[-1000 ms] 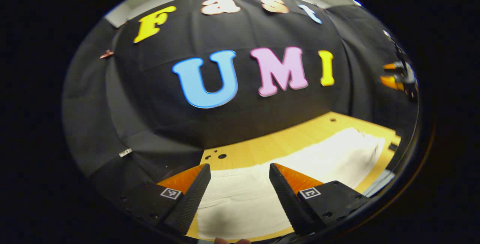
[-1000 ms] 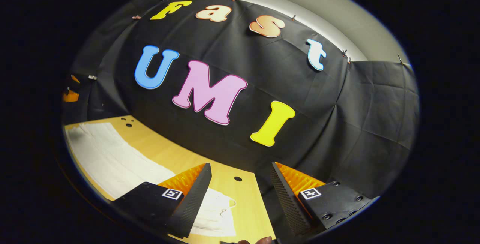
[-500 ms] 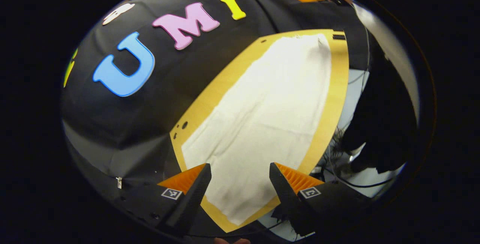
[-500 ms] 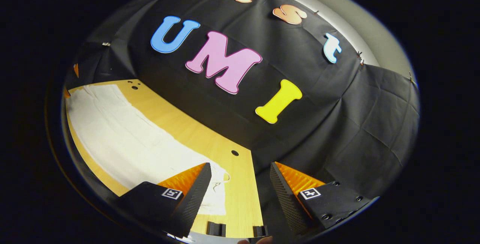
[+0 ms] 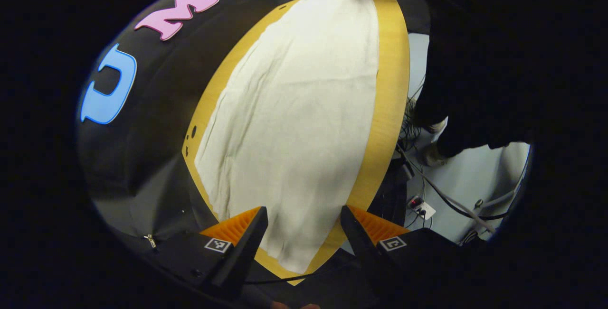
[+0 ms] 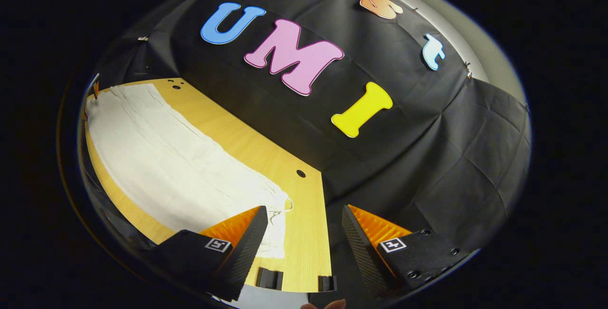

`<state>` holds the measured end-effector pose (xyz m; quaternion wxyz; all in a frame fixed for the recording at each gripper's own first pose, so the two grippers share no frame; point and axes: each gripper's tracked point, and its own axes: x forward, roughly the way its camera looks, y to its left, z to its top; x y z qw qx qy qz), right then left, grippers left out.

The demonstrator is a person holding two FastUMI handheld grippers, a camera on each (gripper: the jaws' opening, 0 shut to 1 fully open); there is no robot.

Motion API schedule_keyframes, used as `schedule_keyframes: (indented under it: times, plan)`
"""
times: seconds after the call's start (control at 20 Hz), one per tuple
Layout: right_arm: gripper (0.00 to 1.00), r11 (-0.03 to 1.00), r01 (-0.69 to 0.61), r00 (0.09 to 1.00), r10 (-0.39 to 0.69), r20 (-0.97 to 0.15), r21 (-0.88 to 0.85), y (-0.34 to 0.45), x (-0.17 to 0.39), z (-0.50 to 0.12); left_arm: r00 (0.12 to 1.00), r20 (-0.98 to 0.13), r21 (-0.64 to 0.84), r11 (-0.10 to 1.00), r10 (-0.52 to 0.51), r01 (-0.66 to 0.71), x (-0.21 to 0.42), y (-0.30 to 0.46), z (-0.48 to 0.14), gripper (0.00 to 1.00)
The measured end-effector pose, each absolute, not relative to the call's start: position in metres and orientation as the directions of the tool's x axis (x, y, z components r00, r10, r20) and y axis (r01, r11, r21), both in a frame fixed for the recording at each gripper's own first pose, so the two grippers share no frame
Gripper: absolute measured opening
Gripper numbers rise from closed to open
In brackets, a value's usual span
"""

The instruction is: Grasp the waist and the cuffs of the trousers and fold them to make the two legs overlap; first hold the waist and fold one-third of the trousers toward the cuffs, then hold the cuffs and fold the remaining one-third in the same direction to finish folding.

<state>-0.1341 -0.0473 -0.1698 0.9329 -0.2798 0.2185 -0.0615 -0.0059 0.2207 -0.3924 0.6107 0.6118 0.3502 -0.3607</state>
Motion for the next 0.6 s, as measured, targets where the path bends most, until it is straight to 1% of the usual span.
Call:
schedule_keyframes:
  times: [0.05,0.15,0.25,0.45,0.55,0.6]
  plan:
    - [0.97,0.835,-0.012,0.895,-0.236,-0.378,-0.55,-0.048,-0.134,-0.172,0.494,-0.869,0.494,-0.013,-0.007,0.869,0.001,0.221,-0.395,0.95]
    - [0.97,0.836,-0.017,0.892,-0.236,-0.386,-0.549,-0.052,-0.133,-0.177,0.489,-0.872,0.489,-0.014,0.003,0.872,0.015,0.22,-0.398,0.95]
    - [0.97,0.829,-0.031,0.886,-0.235,-0.4,-0.558,-0.055,-0.135,-0.184,0.475,-0.88,0.474,-0.04,0.022,0.879,0.032,0.216,-0.401,0.95]
    - [0.97,0.808,-0.089,0.868,-0.223,-0.443,-0.582,-0.067,-0.14,-0.203,0.41,-0.91,0.403,-0.099,0.063,0.91,0.061,0.207,-0.412,0.93]
    - [0.97,0.799,-0.12,0.86,-0.214,-0.464,-0.589,-0.069,-0.141,-0.212,0.381,-0.92,0.37,-0.116,0.089,0.922,0.075,0.205,-0.416,0.9]
    - [0.97,0.793,-0.137,0.856,-0.207,-0.474,-0.594,-0.07,-0.14,-0.217,0.358,-0.928,0.346,-0.115,0.1,0.931,0.081,0.204,-0.42,0.82]
